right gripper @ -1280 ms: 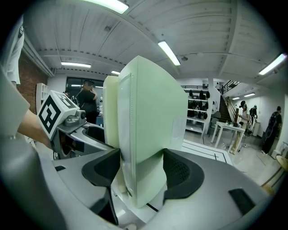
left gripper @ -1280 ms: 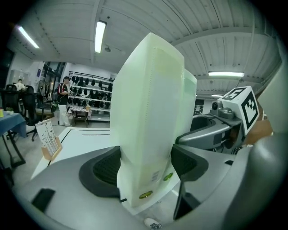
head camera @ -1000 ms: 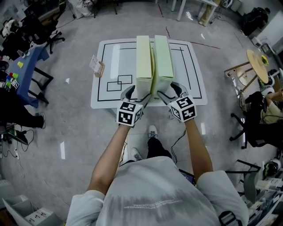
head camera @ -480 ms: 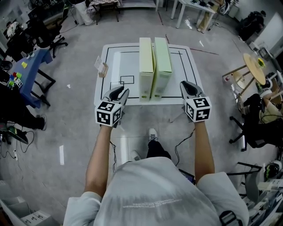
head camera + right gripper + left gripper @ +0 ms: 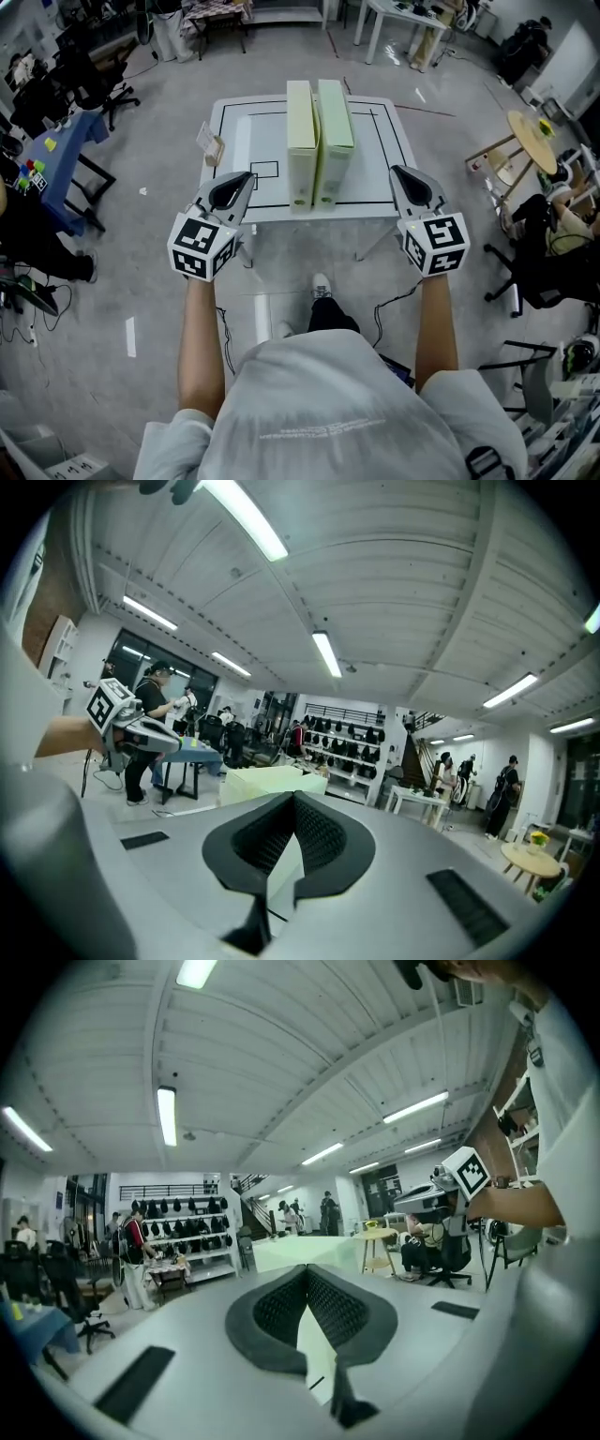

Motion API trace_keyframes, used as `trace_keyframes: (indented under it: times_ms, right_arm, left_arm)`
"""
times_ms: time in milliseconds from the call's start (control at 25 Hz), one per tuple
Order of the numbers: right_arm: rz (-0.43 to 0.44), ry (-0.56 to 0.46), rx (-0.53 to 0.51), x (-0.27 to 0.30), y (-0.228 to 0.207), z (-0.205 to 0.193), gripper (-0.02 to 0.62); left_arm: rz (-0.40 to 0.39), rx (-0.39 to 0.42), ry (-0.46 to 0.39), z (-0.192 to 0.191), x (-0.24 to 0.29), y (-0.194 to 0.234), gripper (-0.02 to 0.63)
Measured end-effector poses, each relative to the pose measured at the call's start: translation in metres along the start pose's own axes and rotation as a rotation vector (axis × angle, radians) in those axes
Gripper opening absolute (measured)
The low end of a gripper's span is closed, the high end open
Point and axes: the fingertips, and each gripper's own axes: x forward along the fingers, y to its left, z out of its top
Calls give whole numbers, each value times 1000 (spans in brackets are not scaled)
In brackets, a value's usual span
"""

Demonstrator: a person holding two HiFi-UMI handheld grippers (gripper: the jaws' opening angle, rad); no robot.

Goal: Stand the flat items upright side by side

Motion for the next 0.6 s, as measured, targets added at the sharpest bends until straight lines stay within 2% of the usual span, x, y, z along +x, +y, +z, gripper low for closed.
trace_keyframes:
  times_ms: [160, 320, 600]
  right_arm:
    - [14, -5, -40, -24, 27, 3, 28]
    - [18, -24, -53, -25, 31, 10, 28]
    - [20, -8, -87, -19, 35, 3, 28]
  left_arm:
    - [13, 19, -38, 15, -25, -22, 20]
    - [22, 46, -35, 18, -23, -29, 20]
    - [22, 41, -35, 16, -19, -34, 20]
